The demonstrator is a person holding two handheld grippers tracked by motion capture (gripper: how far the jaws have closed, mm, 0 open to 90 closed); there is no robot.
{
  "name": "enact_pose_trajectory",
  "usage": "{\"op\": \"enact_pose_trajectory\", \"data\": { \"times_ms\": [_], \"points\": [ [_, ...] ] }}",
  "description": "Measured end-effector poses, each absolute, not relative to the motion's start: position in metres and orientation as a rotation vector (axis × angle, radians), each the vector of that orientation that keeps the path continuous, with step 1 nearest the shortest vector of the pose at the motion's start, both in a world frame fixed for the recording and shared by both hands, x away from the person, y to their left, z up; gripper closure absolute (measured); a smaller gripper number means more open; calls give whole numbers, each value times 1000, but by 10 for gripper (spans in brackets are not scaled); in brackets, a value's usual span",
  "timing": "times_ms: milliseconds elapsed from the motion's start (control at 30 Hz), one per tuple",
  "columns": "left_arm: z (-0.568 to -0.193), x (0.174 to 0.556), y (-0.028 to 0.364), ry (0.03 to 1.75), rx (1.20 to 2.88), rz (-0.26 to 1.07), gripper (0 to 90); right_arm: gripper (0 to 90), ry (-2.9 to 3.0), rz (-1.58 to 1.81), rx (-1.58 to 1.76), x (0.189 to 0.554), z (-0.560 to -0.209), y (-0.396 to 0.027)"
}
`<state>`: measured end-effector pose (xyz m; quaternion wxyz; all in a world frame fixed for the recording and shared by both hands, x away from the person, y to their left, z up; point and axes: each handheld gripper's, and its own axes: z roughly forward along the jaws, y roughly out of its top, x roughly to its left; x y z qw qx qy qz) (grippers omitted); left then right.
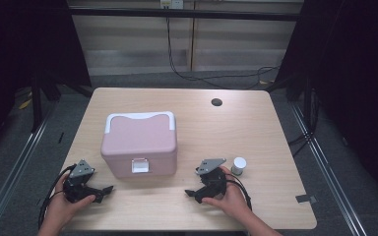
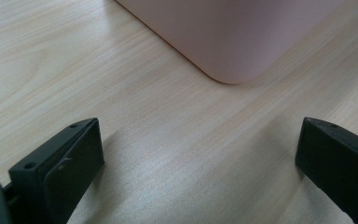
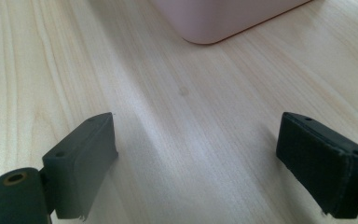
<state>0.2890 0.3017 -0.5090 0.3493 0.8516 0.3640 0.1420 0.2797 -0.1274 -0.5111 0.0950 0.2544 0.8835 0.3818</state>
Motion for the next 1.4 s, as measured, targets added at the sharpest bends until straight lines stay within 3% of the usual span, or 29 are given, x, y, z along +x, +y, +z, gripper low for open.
{"op": "enact_pose_trajectory", "data": {
  "times_ms": [433,533,600,700,900,1167,1400],
  "points": [
    [-505,286,301,996,2219,363,33,127,2604,1125,787,278,-511,-128],
    [-499,286,301,1055,2226,351,158,210,2625,1094,793,279,-507,-129],
    [-492,287,304,1156,2198,261,169,277,2648,1061,792,280,-503,-132],
    [-485,290,310,1224,2203,203,255,339,2659,1112,849,282,-498,-137],
    [-467,304,316,1263,2267,124,390,494,2649,1139,832,289,-485,-144],
    [-438,328,309,1331,2254,129,481,577,2654,1163,817,298,-471,-141],
    [-431,341,300,1349,2258,90,454,568,2658,1183,790,306,-457,-137]
  ]
}}
